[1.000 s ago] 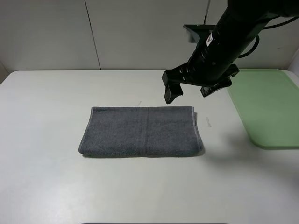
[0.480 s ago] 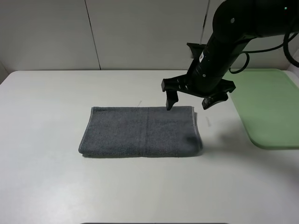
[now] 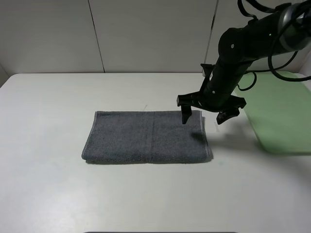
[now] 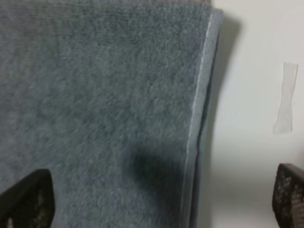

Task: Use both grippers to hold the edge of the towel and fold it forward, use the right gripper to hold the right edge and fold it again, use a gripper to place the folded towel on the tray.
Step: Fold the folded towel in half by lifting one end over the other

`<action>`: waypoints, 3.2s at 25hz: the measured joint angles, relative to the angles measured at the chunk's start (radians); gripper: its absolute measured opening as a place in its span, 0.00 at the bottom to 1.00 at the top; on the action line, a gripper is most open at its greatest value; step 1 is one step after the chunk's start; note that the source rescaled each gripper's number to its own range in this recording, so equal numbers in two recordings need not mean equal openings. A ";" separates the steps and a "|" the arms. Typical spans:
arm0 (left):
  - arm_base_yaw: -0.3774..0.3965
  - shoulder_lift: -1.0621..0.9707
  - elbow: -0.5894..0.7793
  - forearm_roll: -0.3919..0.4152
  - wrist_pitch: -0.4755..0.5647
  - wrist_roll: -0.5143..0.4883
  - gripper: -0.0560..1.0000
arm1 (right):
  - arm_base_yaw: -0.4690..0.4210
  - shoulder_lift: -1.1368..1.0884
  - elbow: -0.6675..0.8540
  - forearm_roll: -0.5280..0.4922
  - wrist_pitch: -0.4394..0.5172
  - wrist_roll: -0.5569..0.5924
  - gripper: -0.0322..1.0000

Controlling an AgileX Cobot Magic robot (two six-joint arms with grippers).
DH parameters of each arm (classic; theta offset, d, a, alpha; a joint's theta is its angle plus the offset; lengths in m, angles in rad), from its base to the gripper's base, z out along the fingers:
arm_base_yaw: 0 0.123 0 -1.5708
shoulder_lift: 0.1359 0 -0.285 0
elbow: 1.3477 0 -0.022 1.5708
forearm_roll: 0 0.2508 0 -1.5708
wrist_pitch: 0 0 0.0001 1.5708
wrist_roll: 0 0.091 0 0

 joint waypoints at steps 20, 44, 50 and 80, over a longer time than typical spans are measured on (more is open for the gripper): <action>0.000 0.000 0.000 0.001 0.000 0.000 1.00 | 0.000 0.143 -0.007 -0.008 -0.065 -0.011 1.00; 0.000 0.000 0.000 0.001 0.000 0.001 1.00 | 0.000 0.150 -0.013 0.029 -0.056 -0.014 0.11; 0.000 0.000 0.000 0.001 0.000 0.001 1.00 | 0.000 0.138 -0.013 0.023 -0.049 -0.014 0.11; 0.000 0.000 0.000 0.001 0.000 0.003 1.00 | -0.039 -0.116 -0.259 -0.300 0.501 -0.005 0.11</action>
